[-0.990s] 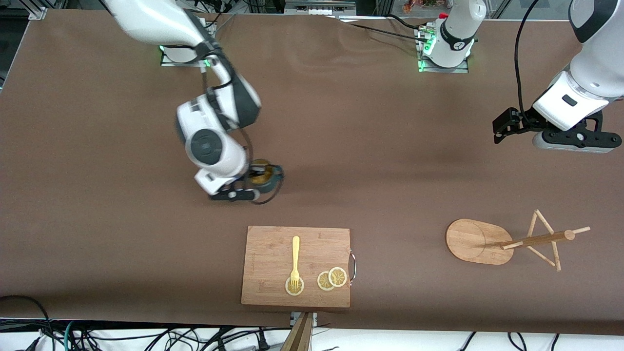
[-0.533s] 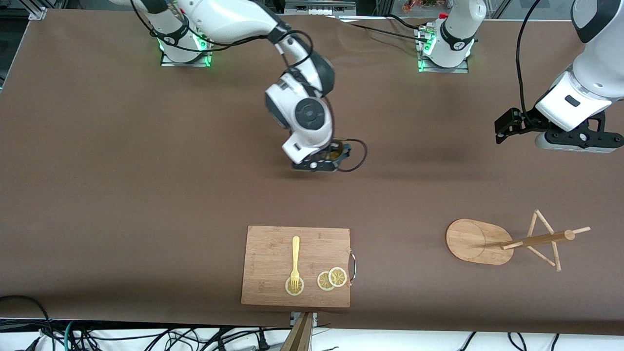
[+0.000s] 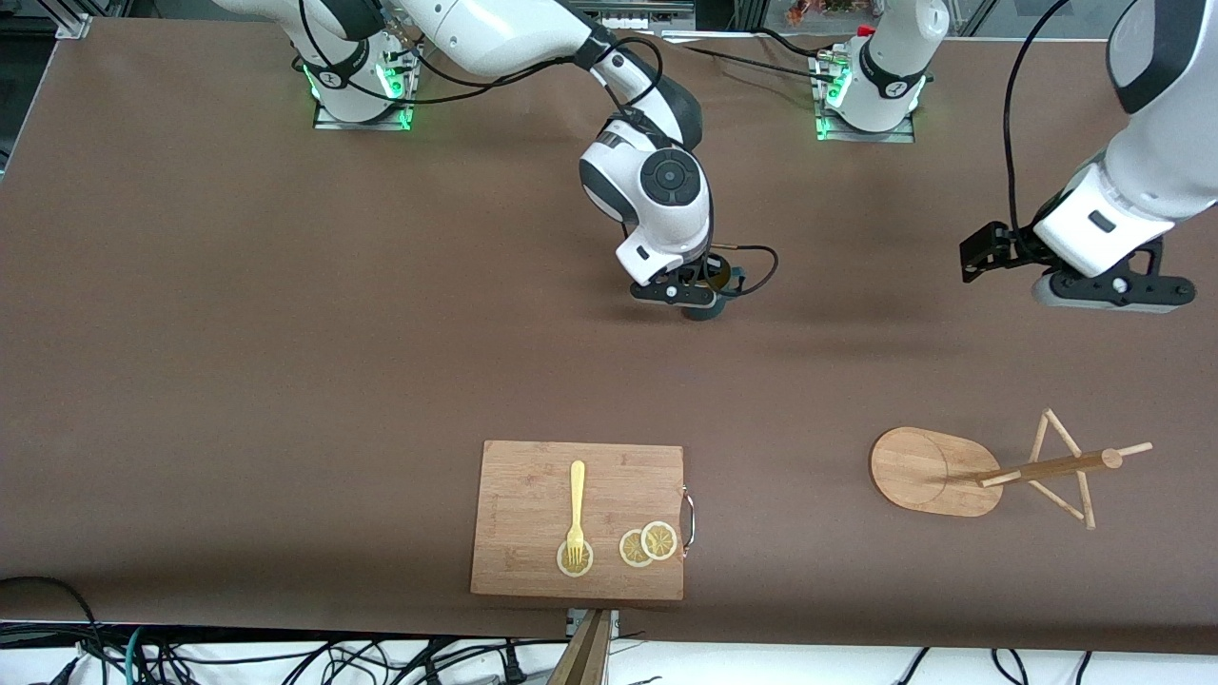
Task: Pass cup and hang on rack
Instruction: 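Carry the teal mug with the right gripper toward the table middle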
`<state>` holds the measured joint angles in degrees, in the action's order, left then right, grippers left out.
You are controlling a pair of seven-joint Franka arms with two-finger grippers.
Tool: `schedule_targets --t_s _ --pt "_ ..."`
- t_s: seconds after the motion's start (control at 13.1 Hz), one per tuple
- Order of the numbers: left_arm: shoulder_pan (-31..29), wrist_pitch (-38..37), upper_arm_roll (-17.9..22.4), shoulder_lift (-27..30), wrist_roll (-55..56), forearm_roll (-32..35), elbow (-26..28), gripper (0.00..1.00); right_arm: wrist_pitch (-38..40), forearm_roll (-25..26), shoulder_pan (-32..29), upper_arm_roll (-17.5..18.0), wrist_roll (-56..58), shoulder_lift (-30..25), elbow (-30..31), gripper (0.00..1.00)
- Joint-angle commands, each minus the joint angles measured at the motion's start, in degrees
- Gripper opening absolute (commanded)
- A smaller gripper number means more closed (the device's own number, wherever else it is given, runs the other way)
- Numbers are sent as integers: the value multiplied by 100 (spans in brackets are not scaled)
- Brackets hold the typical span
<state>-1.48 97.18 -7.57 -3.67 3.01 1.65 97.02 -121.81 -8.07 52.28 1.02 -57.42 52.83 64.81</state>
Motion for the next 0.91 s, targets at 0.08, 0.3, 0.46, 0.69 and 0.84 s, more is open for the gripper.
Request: schedule_targets --t_s 0.08,0.3,0.46,0.69,0.84 --pt "-1 -200 -34 -89 6 28 -17 100 -89 -90 -104 -32 -68 298 -336 0" --pt "87 -279 -69 -432 -2 19 -104 100 -107 -90 -131 -32 -68 369 -372 0" --pt "87 -401 -183 -476 -116 19 -113 100 -80 -90 -140 -32 -68 360 -372 21" --pt "140 -551 -289 -590 -1122 11 -131 100 51 -90 -209 -23 -68 255 -372 37" --pt "96 -481 -289 -687 -1872 -277 -122 100 288 -133 -262 -23 -59 115 -381 41"
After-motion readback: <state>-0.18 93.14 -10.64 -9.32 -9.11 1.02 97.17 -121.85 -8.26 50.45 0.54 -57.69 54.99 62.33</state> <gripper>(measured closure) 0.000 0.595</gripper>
